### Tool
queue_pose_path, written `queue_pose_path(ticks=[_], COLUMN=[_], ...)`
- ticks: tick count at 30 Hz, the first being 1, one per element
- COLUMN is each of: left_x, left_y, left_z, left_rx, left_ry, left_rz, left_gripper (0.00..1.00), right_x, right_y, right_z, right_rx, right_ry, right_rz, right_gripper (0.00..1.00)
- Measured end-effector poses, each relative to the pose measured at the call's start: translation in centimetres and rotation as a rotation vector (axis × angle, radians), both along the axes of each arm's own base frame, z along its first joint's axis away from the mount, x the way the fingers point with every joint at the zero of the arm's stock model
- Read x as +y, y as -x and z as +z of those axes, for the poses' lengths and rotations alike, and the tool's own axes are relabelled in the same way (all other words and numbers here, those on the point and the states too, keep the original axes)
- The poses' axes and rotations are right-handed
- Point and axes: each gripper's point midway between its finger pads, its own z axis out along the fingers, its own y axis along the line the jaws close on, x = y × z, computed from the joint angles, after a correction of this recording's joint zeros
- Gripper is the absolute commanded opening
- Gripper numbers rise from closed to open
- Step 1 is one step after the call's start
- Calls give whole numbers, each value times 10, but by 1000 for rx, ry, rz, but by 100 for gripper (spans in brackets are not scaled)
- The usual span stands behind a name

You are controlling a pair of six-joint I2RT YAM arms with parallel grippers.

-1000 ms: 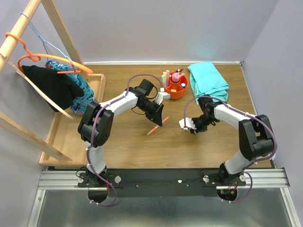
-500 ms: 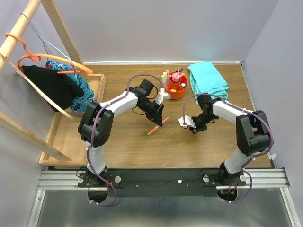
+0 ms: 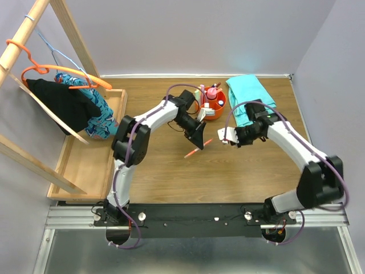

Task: Sort the stationery into containers
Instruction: Close the pen cap on the pen.

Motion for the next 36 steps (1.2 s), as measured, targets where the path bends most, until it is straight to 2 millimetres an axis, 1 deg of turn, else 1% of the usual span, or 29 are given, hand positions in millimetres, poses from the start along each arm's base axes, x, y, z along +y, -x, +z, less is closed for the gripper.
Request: queue_pose_path(ticks=[1,2,3,5,7,9,11,14,17,22,25,28,36], left_x=[-6,-9,-9,-6,-7,-8,-8,-6,-5,-1,-2,-2,-2], left_y=[-3,-3,2,14,21,24,27,33,36,40,39,39,39], left_z=[-2,-5,-9,-11,-7,-6,-5,1,9,24,31,32,32], left_rx=[9,24,53,108,135,148,158,173,168,151,133,129,126], left_ry=[7,6,-3,-29,-27,-25,-23,-18,-7,12,25,27,29], left_rz=[-21,-38,-50,-59,-67,-71,-72,-69,-69,-62,-61,-61,-61], left_gripper=[0,0,0,0,0,0,0,0,0,0,0,0,0], right_x=[4,6,8,15,21,30,37,44,48,51,54,60,77], right_y=[-7,-11,-13,-13,-10,-2,4,8,6,1,-1,1,8], right_z=[23,39,53,78,95,111,118,119,115,96,89,85,81], right_rx=[-76,-131,-178,-274,-340,-416,-455,-478,-478,-438,-422,-408,-387], right_ry=[-21,-38,-53,-85,-108,-138,-155,-158,-144,-93,-73,-66,-72], right_rz=[7,9,15,36,57,93,126,158,179,208,221,241,284], right_gripper=[12,12,12,12,12,11,12,12,11,12,12,12,12])
